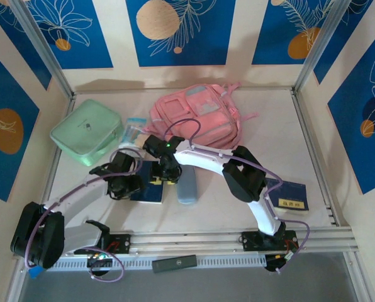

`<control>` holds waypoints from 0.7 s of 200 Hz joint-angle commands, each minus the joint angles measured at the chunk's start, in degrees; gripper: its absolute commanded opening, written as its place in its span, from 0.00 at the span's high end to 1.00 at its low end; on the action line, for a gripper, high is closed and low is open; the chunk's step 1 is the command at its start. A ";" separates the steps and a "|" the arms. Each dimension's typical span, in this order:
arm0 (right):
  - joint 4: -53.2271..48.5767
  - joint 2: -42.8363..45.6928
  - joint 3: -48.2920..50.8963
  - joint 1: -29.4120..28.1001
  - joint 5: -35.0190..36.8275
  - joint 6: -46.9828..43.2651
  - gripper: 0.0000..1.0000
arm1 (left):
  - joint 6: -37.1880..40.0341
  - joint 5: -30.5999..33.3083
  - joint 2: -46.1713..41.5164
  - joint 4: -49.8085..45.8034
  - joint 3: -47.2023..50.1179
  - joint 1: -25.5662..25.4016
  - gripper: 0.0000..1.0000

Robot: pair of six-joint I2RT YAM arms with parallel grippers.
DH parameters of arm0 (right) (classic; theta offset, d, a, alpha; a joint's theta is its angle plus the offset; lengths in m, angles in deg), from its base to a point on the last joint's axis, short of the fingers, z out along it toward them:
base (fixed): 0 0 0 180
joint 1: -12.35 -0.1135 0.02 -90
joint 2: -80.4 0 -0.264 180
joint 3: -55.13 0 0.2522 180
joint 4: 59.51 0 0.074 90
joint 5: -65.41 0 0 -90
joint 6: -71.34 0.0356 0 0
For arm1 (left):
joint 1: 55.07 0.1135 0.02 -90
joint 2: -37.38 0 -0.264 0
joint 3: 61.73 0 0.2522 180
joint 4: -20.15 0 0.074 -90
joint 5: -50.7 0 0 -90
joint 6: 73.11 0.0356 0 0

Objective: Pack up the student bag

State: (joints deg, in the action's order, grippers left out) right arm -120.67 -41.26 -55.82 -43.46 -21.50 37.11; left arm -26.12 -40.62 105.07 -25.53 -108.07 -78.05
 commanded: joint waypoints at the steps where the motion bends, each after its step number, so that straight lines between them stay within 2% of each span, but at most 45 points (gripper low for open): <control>1: 2.94 -2.26 0.74 0.79 -3.40 0.26 0.40 | 0.71 -2.31 0.25 0.89 1.46 0.31 0.43; 47: 1.08 -6.21 -2.89 0.70 -3.64 0.39 0.41 | -0.52 -4.32 1.69 4.20 3.05 -0.63 0.54; 96: 4.55 -3.31 -3.43 0.12 -8.79 -0.97 0.43 | -0.58 -2.46 3.16 3.55 2.96 -1.36 0.61; 140: 5.74 0.55 -2.64 0.35 -9.84 -1.06 0.47 | -0.77 -1.42 3.24 3.32 2.97 -1.67 0.64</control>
State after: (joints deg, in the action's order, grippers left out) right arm -117.61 -45.92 -57.63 -42.37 -26.55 36.65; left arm -26.31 -41.83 106.62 -23.23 -105.86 -78.88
